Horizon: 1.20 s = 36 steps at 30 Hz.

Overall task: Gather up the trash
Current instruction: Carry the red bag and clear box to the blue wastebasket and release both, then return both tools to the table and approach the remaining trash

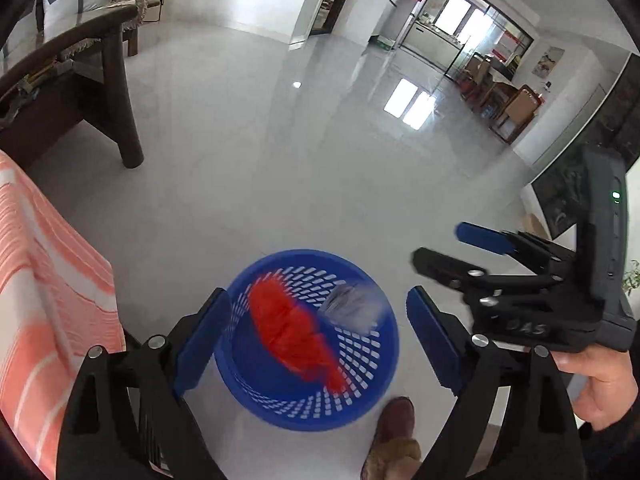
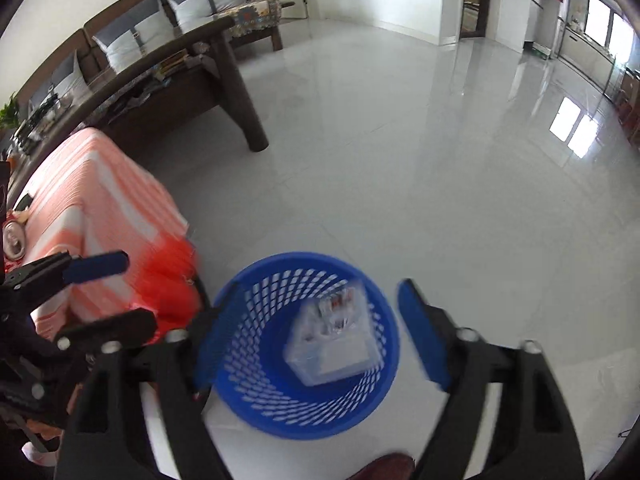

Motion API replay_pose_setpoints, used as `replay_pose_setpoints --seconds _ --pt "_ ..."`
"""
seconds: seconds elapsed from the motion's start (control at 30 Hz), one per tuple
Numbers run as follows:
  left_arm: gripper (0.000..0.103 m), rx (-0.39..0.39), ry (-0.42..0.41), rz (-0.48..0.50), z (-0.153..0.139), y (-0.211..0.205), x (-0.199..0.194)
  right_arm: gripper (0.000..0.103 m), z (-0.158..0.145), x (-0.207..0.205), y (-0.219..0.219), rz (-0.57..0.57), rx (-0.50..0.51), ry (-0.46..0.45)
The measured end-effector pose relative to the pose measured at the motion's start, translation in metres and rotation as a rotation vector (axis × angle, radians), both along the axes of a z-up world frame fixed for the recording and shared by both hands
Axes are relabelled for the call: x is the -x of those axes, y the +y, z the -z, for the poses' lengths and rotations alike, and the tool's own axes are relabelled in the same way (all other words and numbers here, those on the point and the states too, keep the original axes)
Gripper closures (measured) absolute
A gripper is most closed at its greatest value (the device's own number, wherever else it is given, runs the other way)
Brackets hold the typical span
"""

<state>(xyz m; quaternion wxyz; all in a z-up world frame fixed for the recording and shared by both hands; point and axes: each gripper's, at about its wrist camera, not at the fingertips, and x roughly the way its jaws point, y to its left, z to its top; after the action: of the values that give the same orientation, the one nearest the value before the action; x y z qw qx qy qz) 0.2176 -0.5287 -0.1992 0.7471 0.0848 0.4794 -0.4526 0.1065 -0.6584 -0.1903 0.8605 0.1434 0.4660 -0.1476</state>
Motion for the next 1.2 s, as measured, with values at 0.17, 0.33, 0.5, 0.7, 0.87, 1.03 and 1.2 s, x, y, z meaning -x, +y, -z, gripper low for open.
replay_pose_setpoints --seconds 0.17,0.33,0.5,0.7,0.87,1.03,1.2 --pt "0.013 0.050 -0.071 -0.016 -0.031 0.031 0.015 0.018 -0.014 0.018 -0.015 0.077 0.006 -0.050" --pt "0.005 0.114 -0.146 -0.083 -0.072 0.122 0.049 0.010 -0.051 0.030 0.014 0.078 0.075 -0.135" --pt "0.005 0.044 -0.150 -0.260 -0.071 0.244 0.077 0.007 -0.075 0.028 0.110 -0.112 0.125 -0.218" --pt "0.005 -0.118 -0.223 -0.601 -0.061 0.394 0.079 0.007 -0.065 0.014 0.278 -0.493 0.106 -0.241" --pt "0.005 -0.229 -0.236 -0.777 -0.053 0.468 0.056 0.007 -0.042 0.002 0.398 -0.727 0.077 -0.174" --pt "0.005 -0.268 -0.180 -0.853 -0.045 0.520 0.025 0.007 -0.023 -0.049 0.459 -0.758 0.104 -0.076" --pt "0.004 -0.285 -0.162 -0.895 -0.035 0.551 -0.014 0.005 -0.021 -0.112 0.474 -0.703 0.088 -0.038"
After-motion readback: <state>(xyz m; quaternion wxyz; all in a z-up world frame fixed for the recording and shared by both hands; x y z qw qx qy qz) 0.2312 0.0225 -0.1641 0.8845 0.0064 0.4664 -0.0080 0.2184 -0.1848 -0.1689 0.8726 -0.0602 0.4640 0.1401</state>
